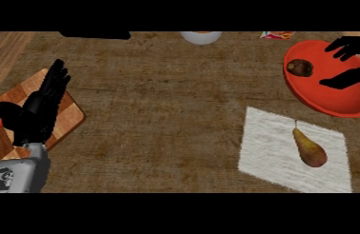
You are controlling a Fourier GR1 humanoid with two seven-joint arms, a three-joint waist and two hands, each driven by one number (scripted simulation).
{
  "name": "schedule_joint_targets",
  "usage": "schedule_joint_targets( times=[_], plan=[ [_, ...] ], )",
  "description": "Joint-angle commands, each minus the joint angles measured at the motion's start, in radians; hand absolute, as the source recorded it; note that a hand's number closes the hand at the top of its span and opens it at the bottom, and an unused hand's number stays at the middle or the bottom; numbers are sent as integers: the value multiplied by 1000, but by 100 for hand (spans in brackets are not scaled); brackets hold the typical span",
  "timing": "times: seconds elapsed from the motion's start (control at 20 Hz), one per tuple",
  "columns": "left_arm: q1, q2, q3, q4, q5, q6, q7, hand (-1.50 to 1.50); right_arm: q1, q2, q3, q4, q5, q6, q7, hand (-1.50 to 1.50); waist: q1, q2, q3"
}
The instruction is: Pick the sweet potato from the placemat and place it in the bowl
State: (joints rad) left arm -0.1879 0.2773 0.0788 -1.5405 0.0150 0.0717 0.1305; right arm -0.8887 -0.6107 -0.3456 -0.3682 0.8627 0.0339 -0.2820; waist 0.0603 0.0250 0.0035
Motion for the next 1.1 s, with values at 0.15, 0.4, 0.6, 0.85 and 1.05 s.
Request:
schedule_joint_targets(
  times=[0.15,0.4,0.6,0.85,1.05],
  plan=[
    [11,-5,-9,-4,-12,-1,-6,0,-24,-43,-167,107,-176,111,-182,-150,-12,-2,2],
    [-1,2,8,-2,-9,8,13,0,-50,-72,-385,143,-397,196,-210,-150,-26,-5,4],
    [5,-3,4,-25,-8,8,18,0,-30,-189,-459,192,-468,321,-197,-150,-11,1,4],
    [19,14,21,-11,-1,-13,-14,0,76,-316,-467,229,-475,472,-192,-150,-15,2,4],
    [-15,11,30,26,-4,-2,2,0,127,-372,-489,238,-499,579,-225,-150,-22,6,6]
  ],
)
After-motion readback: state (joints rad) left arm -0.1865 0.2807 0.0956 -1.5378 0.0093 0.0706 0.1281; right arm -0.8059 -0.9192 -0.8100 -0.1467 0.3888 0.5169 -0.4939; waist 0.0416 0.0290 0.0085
